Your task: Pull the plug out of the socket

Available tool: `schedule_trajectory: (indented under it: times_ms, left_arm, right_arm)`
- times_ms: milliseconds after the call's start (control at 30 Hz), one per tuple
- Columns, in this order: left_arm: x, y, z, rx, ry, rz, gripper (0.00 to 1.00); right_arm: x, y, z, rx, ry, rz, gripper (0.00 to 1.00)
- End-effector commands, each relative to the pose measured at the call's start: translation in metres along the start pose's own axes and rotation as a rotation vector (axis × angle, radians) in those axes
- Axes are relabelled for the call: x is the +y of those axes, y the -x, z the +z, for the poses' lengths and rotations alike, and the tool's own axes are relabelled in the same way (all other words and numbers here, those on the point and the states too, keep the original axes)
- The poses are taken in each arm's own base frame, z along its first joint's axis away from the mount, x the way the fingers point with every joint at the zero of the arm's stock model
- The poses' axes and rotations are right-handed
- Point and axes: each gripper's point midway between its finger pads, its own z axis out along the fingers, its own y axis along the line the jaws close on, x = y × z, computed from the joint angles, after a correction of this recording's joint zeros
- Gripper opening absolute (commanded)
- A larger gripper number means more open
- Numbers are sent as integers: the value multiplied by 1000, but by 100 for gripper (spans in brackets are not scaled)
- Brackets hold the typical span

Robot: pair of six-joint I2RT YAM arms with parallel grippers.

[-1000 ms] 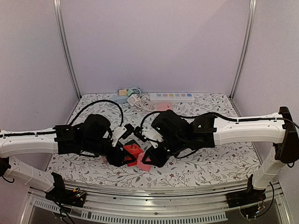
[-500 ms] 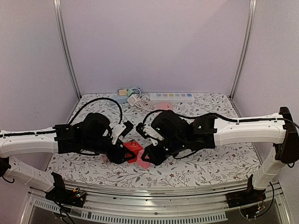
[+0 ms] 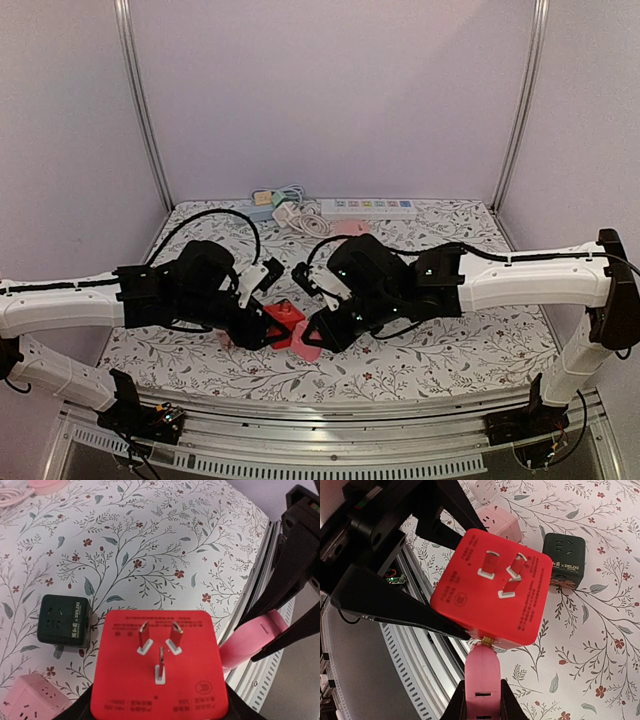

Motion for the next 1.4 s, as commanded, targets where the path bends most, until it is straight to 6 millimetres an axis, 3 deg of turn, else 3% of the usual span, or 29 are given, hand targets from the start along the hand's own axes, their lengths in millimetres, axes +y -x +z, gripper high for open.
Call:
schedule_trajectory:
  times_ms: [0,167,267,467,800,967,1067,1367]
  left_arm:
    - [23,10,-8,-22,58,-107,13]
    - [27,10,-9,-28,61,-120,12]
    - [27,9,-9,-28,54,-125,12]
    - [30,9,-10,-37,68,-123,10]
    - [33,7,-10,-39,83,-131,10]
    - [40,8,-14,-54,117,-164,11]
    - [49,4,-14,-55,137,-213,11]
    - [74,-3,-26,-82,183,-313,12]
  right_arm:
    - [26,-31,-15,76,45,-214,0]
    - [52,-40,-24,73,147,-287,0]
    - [56,-41,-29,67,170,-292,0]
    - [20,-26,-25,37,-33,-190,0]
    - [5,-19,-20,26,-65,-78,0]
    - [-27,-14,-19,11,-136,29,0]
    - [-45,-14,-7,-2,-129,118,0]
    - [-59,-6,50,16,-91,196,0]
